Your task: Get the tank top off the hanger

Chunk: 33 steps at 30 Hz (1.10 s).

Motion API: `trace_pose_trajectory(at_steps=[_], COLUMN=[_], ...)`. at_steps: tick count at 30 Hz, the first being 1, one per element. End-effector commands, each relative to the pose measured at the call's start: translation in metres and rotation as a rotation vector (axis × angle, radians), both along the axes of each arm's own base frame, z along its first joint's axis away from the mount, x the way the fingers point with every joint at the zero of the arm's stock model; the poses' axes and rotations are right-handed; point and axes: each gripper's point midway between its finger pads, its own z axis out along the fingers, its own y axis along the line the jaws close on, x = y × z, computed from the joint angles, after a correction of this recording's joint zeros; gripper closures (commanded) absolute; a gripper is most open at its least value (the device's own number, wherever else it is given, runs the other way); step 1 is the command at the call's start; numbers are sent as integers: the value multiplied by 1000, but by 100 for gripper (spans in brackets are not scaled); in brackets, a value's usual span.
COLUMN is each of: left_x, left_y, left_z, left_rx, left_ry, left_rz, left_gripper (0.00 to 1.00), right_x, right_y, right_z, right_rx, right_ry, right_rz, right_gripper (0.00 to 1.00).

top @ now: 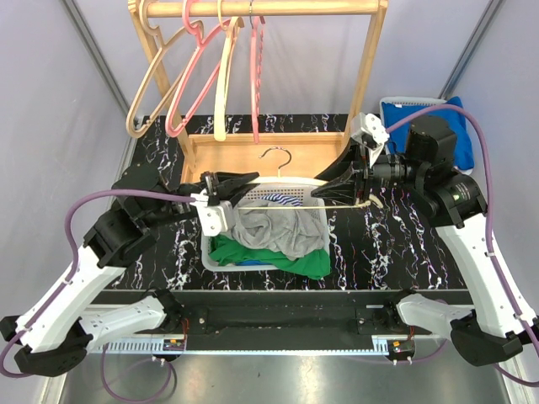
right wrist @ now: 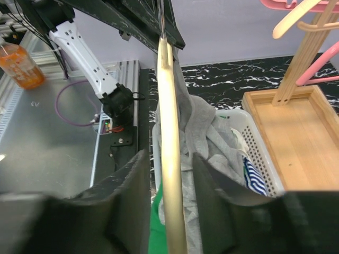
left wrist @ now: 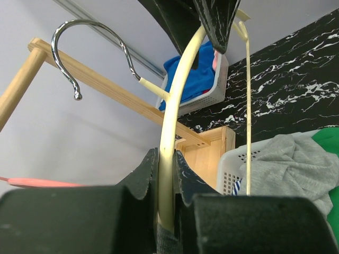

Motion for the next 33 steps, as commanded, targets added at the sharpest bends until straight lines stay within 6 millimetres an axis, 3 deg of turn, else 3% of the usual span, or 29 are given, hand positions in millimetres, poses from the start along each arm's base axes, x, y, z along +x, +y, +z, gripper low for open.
trace_pose_trajectory(at_steps=[1,3,4,8,9,10,12,15,21,28,33], left_x=[-4,-5,-4,-1,-1,1,1,1,-5,-10,-7], left_y=[9,11,12,13,15,15,16,21,34,45,45], left_z=[55,53,53,48,49,45,46,48,40,19,16], left_rx=[-132,-133,-135,-161,-171,-166,-174,-194,-195,-194,-192], left_ry=[-99,-101,-102,-82,-82,-77,-87,-85,-57,18,23], left_rz=[20,25,32,52,57,64,71,89,120,148,159], left_gripper=[100,100,100,89,72,62,28,9,11,33,56], right_x=[-4,-3,-3,-4,-3,-3,-1,-4,-7,-5,-2], right_y=[-2,-3,-4,-7,-8,-9,-11,-14,-16,-17,-15], right_z=[15,18,22,30,31,32,31,31,27,28,28], right_rx=[13,17,28,51,55,58,58,60,49,43,43], right_ry=[-50,-59,-67,-87,-87,-93,-88,-90,-79,-79,-71], right_rz=[-20,-32,-44,-72,-85,-97,-127,-141,-151,-158,-153], right_gripper=[75,96,100,100,100,100,100,100,100,100,100])
